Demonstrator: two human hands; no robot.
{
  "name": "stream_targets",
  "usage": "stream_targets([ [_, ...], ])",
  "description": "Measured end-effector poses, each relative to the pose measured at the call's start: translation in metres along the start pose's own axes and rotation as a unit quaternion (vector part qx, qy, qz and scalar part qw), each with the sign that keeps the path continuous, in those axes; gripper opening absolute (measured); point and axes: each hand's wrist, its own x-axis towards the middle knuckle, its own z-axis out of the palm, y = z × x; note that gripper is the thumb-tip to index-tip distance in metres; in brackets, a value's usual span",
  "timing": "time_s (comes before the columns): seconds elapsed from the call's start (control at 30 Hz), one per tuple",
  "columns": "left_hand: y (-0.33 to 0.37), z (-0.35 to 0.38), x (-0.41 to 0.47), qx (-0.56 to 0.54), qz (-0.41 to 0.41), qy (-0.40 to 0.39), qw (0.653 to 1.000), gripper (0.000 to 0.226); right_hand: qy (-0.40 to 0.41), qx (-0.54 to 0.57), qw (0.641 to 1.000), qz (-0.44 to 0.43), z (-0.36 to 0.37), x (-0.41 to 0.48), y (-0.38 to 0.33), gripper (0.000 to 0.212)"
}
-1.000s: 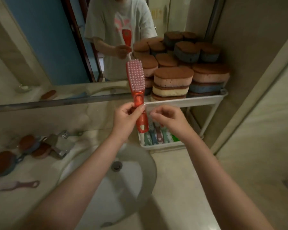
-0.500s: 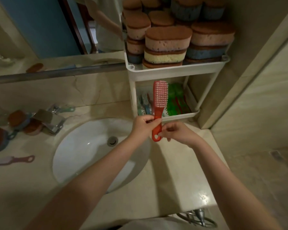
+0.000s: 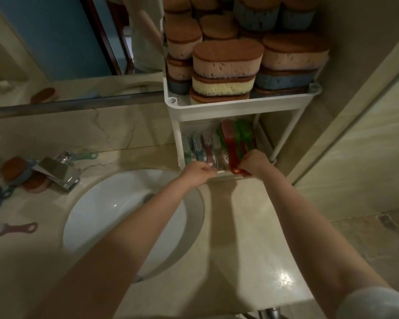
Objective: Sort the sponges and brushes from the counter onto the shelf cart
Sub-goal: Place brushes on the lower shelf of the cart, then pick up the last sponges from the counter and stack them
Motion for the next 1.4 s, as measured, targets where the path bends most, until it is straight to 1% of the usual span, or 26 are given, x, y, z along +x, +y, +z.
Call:
stream_targets([
  [0.07, -0.003, 0.0, 0.004, 0.008, -0.01, -0.008, 1.0, 0.035, 0.003, -0.024, 1.0, -0.002, -0.005, 0.009, -0.009, 0.03],
  [0.17, -0.005, 0.002, 0.008, 0.024, -0.017, -0.01, 1.0, 0.036, 0.006, -0.051, 0.999, -0.007, -0.007, 0.016, -0.022, 0.031],
  [0.33, -0.005, 0.001, 0.009, 0.022, -0.019, -0.008, 1.0, 0.035, 0.02, -0.035, 0.999, 0.008, 0.002, 0.022, -0.021, 0.031],
  [0.47, -0.006, 0.001, 0.01, 0.024, -0.019, -0.006, 1.0, 0.035, 0.035, -0.004, 0.999, 0.025, 0.001, 0.024, -0.011, 0.026],
  [0.67, -0.006, 0.004, 0.01, 0.026, -0.022, 0.004, 0.999, 0.03, 0.052, -0.033, 0.997, 0.041, -0.001, 0.023, -0.009, 0.023],
  [0.87, -0.008, 0.006, 0.009, 0.033, -0.014, 0.009, 0.999, 0.028, 0.056, -0.103, 0.991, 0.056, 0.005, 0.02, -0.012, 0.011],
  [1.0, -0.011, 0.005, 0.009, 0.024, -0.007, 0.017, 1.0, 0.026, 0.083, -0.116, 0.988, 0.054, 0.008, 0.019, -0.011, 0.013],
  [1.07, -0.014, 0.003, 0.008, 0.02, -0.003, 0.036, 0.999, 0.023, 0.1, -0.105, 0.988, 0.049, 0.012, 0.018, -0.009, 0.015],
  [1.17, -0.019, -0.001, 0.006, -0.014, 0.005, 0.092, 0.996, 0.018, 0.122, -0.08, 0.988, 0.04, 0.017, 0.012, -0.008, 0.024],
  [1.23, -0.021, -0.006, 0.001, -0.044, 0.007, 0.121, 0.992, 0.016, 0.141, -0.07, 0.987, 0.019, 0.021, 0.005, -0.013, 0.03],
  [1.3, -0.026, -0.012, -0.004, -0.062, 0.01, 0.124, 0.99, 0.016, 0.154, -0.059, 0.986, -0.011, 0.026, -0.002, -0.022, 0.036],
  [1.4, -0.044, -0.028, -0.013, -0.075, 0.001, 0.111, 0.991, 0.013, 0.119, -0.036, 0.99, -0.066, 0.041, -0.017, -0.041, 0.034],
])
